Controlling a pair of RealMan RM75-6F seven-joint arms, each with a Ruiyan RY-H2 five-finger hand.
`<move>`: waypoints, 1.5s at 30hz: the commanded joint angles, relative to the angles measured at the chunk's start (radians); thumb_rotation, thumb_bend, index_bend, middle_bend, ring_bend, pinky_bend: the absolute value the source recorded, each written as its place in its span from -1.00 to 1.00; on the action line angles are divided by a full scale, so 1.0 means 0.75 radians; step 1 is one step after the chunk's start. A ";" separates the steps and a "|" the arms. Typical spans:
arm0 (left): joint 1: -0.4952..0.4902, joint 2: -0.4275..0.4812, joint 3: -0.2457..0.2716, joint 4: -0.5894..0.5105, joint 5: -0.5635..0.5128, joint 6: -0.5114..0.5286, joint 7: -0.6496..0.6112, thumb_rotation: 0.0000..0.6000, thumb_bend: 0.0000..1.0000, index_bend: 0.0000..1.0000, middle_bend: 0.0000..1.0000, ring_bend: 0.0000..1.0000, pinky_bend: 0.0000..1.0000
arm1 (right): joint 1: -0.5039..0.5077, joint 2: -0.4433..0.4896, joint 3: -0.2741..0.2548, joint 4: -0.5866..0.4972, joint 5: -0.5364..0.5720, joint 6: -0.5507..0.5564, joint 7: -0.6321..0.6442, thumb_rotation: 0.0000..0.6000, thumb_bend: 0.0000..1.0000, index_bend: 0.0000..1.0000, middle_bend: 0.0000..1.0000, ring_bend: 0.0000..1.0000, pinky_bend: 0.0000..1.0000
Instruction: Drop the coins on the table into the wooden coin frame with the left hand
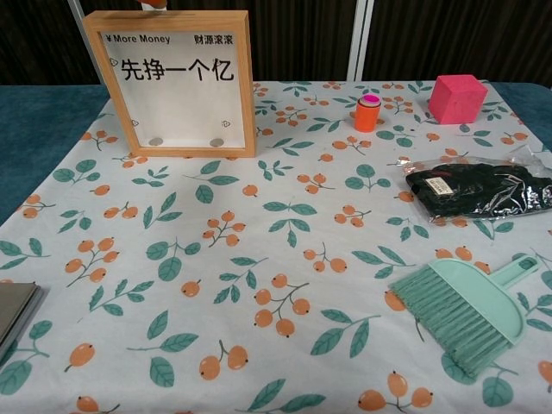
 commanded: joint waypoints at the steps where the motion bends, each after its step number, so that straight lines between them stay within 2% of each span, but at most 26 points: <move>1: -0.003 -0.001 0.010 0.003 0.001 -0.008 -0.003 1.00 0.33 0.63 -0.67 -1.00 -1.00 | 0.000 0.000 0.000 0.001 -0.001 0.001 0.000 1.00 -0.21 -0.66 -0.86 -0.94 -1.00; 18: -0.025 0.010 0.036 0.001 -0.006 -0.029 -0.014 1.00 0.33 0.63 -0.67 -1.00 -1.00 | 0.000 -0.001 0.005 -0.001 0.004 0.004 0.000 1.00 -0.21 -0.66 -0.86 -0.95 -1.00; 32: -0.044 -0.039 0.056 0.049 -0.005 -0.045 -0.008 1.00 0.33 0.61 -0.68 -1.00 -1.00 | 0.000 -0.001 0.005 0.001 0.005 0.003 0.000 1.00 -0.21 -0.66 -0.86 -0.95 -1.00; 37: -0.043 -0.055 0.065 0.077 -0.014 -0.057 0.009 1.00 0.32 0.36 -0.71 -1.00 -1.00 | 0.000 -0.001 0.006 0.001 0.009 0.000 0.002 1.00 -0.21 -0.66 -0.86 -0.94 -1.00; 45: -0.053 -0.063 0.080 0.077 -0.009 -0.088 0.005 1.00 0.29 0.07 -0.74 -1.00 -1.00 | 0.002 -0.001 0.008 -0.001 0.015 -0.003 -0.001 1.00 -0.21 -0.66 -0.86 -0.94 -1.00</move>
